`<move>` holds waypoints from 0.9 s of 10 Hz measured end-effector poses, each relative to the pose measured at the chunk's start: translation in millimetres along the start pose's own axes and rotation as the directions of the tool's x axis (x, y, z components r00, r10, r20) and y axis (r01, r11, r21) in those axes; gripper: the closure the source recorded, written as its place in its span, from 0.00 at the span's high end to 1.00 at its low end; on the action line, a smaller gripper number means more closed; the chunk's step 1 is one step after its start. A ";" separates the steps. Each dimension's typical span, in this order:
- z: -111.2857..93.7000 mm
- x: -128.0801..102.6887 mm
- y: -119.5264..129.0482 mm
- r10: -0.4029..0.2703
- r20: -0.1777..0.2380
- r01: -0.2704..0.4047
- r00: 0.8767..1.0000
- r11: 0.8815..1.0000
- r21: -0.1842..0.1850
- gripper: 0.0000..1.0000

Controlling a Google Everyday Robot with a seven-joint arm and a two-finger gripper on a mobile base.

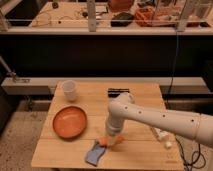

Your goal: Place the pepper on the white sponge

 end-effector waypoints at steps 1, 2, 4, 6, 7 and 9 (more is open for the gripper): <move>0.5 -1.2 0.1 -0.002 -0.001 0.002 1.000 1.000 -0.001 0.00; 1.1 -2.9 0.3 -0.006 -0.003 0.006 1.000 1.000 -0.004 0.00; 1.8 -6.1 0.7 -0.012 -0.009 0.012 1.000 1.000 -0.007 0.00; 1.8 -7.6 1.3 -0.015 -0.012 0.015 1.000 1.000 -0.009 0.00; 1.8 -8.9 2.1 -0.017 -0.015 0.017 1.000 1.000 -0.009 0.00; 2.6 -11.8 3.5 -0.023 -0.021 0.023 1.000 1.000 -0.013 0.00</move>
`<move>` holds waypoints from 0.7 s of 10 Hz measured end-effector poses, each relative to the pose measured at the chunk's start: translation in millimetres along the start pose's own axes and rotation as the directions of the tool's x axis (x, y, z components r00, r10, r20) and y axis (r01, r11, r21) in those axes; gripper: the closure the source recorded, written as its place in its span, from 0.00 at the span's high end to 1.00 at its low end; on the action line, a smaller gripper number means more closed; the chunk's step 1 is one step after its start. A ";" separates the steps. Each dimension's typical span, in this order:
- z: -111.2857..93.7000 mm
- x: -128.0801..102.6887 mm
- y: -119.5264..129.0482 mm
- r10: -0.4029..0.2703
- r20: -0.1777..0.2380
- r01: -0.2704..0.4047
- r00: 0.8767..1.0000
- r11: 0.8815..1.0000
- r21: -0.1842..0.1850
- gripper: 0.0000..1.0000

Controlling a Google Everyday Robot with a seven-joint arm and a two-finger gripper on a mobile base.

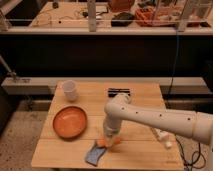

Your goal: Place the pepper on the white sponge

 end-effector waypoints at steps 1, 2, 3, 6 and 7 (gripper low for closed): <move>0.3 -2.2 0.0 -0.003 -0.002 0.003 1.000 1.000 0.000 0.00; 0.6 -3.1 0.4 -0.005 -0.003 0.005 1.000 1.000 -0.001 0.00; 0.0 -3.7 0.7 -0.005 -0.004 0.005 1.000 1.000 0.001 0.00; -0.4 -7.4 3.1 -0.012 -0.011 0.011 1.000 1.000 -0.001 0.00; 0.0 -8.1 4.0 -0.014 -0.015 0.014 1.000 1.000 -0.002 0.00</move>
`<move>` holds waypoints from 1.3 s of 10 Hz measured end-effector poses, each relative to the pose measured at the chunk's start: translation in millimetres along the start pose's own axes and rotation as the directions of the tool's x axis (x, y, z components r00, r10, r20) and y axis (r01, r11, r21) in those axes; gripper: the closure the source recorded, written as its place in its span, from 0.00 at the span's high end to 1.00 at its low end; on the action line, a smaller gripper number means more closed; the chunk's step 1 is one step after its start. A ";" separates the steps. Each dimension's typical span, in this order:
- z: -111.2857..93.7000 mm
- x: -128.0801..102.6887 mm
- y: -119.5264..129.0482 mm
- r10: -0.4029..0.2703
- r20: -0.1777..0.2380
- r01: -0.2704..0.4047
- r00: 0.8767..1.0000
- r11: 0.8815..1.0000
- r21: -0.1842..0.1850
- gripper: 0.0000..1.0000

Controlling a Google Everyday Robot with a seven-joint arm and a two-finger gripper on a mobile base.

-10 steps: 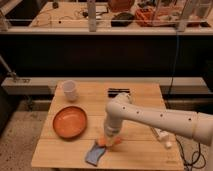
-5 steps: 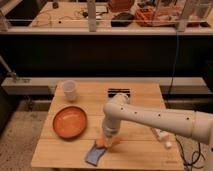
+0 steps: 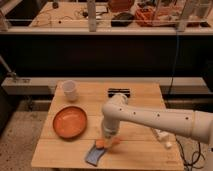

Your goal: Place the pepper on the white sponge

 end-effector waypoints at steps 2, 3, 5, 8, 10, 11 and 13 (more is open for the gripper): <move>-0.1 -2.5 -0.1 -0.003 -0.002 0.003 1.000 1.000 0.002 0.00; -0.3 -3.7 -0.1 -0.004 -0.007 0.004 1.000 1.000 0.001 0.00; -0.6 -6.9 -0.6 -0.009 -0.010 0.009 1.000 1.000 0.001 0.00; -0.4 -9.8 0.2 -0.014 -0.018 0.014 1.000 1.000 -0.002 0.00; -0.6 -11.9 0.8 -0.017 -0.021 0.017 1.000 1.000 -0.003 0.00; -0.7 -12.9 0.8 -0.018 -0.022 0.018 1.000 1.000 -0.003 0.00; -0.9 -14.8 0.9 -0.021 -0.027 0.021 0.999 1.000 -0.003 0.00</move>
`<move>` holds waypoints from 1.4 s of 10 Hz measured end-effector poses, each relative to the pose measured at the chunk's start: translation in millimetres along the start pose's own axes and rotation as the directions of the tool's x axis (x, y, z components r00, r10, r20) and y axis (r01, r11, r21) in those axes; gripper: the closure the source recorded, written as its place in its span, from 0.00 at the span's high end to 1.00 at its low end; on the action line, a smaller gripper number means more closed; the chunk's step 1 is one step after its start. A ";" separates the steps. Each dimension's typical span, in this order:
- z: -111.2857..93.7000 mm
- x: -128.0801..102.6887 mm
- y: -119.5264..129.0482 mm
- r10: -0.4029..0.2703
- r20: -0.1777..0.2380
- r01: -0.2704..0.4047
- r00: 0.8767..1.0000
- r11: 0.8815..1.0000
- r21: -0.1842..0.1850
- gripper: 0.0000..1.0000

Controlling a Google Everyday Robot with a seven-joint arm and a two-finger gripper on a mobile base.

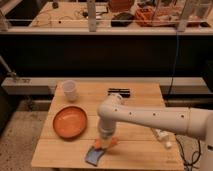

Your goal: Place the pepper on the white sponge

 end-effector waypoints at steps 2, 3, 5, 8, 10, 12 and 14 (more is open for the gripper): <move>0.9 -1.6 1.0 -0.003 -0.002 0.003 1.000 1.000 -0.001 0.00; 0.9 -3.5 0.7 -0.005 -0.003 0.005 1.000 1.000 0.000 0.00; 1.4 -6.5 0.3 -0.008 -0.006 0.008 1.000 1.000 0.000 0.00; 1.4 -9.1 0.6 -0.013 -0.009 0.013 1.000 1.000 0.000 0.00; 1.9 -11.7 2.0 -0.015 -0.012 0.015 1.000 1.000 0.000 0.00; 2.6 -15.4 2.7 -0.019 -0.012 0.019 1.000 1.000 0.001 0.00; 2.4 -16.8 2.5 -0.023 -0.015 0.023 1.000 1.000 0.002 0.00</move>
